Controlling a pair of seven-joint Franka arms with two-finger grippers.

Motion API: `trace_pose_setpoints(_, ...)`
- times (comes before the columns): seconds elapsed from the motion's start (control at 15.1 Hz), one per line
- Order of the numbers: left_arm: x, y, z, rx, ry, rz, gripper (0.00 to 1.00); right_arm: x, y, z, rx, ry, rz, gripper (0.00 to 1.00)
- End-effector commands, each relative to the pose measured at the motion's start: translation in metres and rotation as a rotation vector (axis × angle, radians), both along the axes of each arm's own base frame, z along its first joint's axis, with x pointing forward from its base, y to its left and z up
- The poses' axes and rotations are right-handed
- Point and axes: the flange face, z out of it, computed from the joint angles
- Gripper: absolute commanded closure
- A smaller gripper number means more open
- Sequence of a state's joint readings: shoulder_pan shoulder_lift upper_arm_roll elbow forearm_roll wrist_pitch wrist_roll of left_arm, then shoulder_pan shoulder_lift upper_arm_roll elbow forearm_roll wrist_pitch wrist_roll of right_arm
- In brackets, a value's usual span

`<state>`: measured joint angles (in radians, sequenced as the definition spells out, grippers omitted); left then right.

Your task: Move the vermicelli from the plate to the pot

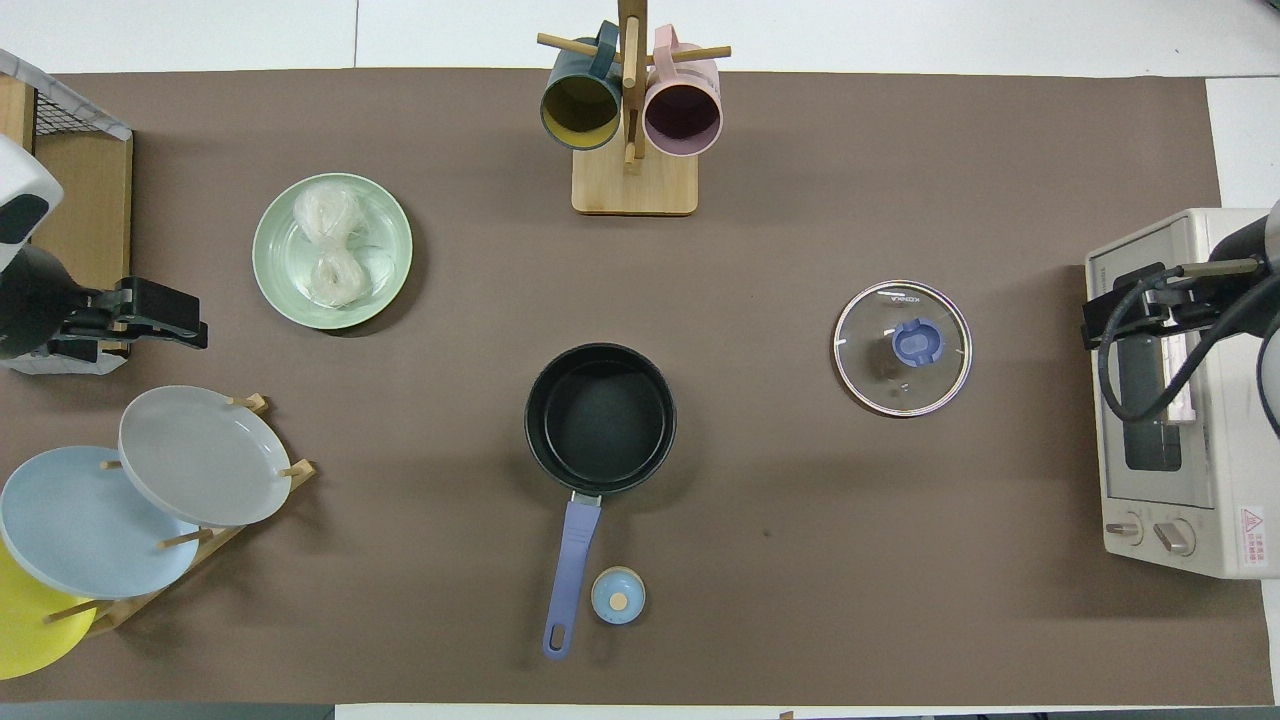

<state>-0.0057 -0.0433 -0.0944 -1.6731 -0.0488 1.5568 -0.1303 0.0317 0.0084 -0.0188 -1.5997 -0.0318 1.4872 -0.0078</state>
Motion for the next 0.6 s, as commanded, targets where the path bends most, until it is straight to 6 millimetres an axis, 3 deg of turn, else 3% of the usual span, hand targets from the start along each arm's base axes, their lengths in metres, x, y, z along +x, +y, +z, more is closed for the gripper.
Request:
trace_pose_setpoints(0.0, 0.0007, 0.0012, 0.0035, 0.015, -0.018, 0.003, 0.00, 0.0006, 0.0013, 0.0014, 0.013, 0.012, -0.012, 0.00)
trace_pose_setpoints(0.53, 0.0092, 0.0004, 0.0029, 0.009, -0.084, 0.060, 0.00, -0.0001, 0.0030, 0.0005, 0.013, 0.012, -0.009, 0.00)
